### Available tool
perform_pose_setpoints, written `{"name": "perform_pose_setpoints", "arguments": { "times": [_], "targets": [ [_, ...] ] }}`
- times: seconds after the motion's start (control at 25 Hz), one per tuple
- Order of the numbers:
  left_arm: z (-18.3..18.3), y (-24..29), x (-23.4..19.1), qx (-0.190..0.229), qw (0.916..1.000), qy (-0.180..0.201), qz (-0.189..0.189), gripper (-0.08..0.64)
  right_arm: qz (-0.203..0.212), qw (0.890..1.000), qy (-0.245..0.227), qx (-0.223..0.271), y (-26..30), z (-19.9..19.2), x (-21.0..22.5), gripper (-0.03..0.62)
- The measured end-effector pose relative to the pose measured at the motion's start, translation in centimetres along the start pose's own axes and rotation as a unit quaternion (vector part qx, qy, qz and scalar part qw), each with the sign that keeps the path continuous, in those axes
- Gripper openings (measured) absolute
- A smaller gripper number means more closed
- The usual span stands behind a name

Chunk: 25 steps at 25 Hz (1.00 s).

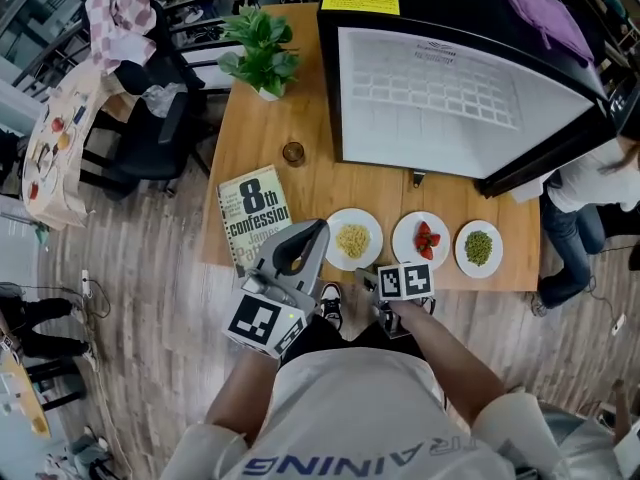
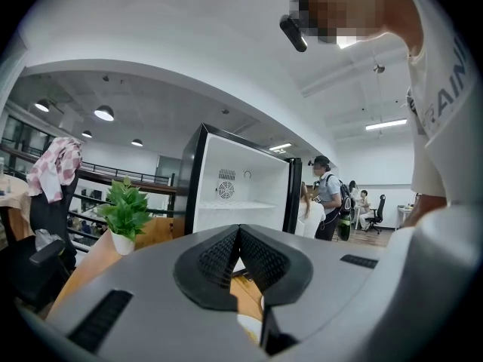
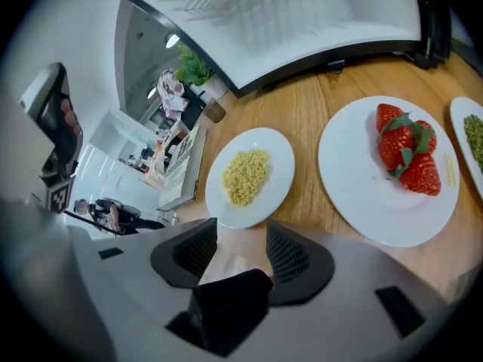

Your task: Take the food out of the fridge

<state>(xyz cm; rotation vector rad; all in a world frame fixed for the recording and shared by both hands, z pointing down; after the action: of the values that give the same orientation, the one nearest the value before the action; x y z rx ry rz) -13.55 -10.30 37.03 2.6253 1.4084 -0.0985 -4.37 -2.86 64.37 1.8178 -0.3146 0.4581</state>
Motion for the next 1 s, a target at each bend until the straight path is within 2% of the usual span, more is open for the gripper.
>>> {"name": "perform_pose_setpoints", "arguments": {
  "times": [0.12,0.24,0.36,0.48,0.68,0.84,1.0],
  "targets": [
    [0.4,0.5,0.4,0.004,0.9999,0.002,-0.012,0.008,0.018,0.999,0.032,0.026,-2.0,1.0,0.0,0.191],
    [0.7,1.4,1.1,0.009,0.9995,0.006,-0.029,0.008,0.023,0.997,0.050,0.061,-4.4,2.3,0.3,0.044],
    [1.2,2.5,2.1,0.015,0.9987,0.009,-0.048,0.008,0.043,0.991,0.055,0.117,-7.5,4.1,0.3,0.032],
    [2.3,3.9,3.1,0.027,0.9968,0.016,-0.074,0.008,0.039,0.978,0.042,0.200,-11.6,6.4,0.6,0.025],
    [3.7,6.0,5.5,0.032,0.9938,0.021,-0.104,0.008,0.014,0.943,0.016,0.331,-19.9,9.3,1.9,0.021],
    [4.7,7.8,7.4,0.037,0.9901,0.029,-0.132,0.008,-0.028,0.905,0.003,0.424,-26.8,11.0,3.6,0.021],
    [5.5,9.1,9.6,0.043,0.9852,0.045,-0.160,0.008,-0.069,0.865,-0.003,0.497,-32.8,11.2,5.2,0.021]
  ]
}}
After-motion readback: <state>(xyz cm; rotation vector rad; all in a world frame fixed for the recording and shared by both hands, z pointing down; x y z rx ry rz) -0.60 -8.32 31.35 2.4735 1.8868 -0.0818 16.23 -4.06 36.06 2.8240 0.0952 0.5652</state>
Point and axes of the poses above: the fingertips, and each gripper's own axes: y forward along the fingers, x to its right, z out of its top, the point moved 2 cm from there along -y, backward along the fingers, and after that the axes turned 9 degrees about -z, right-handed, at the moved point
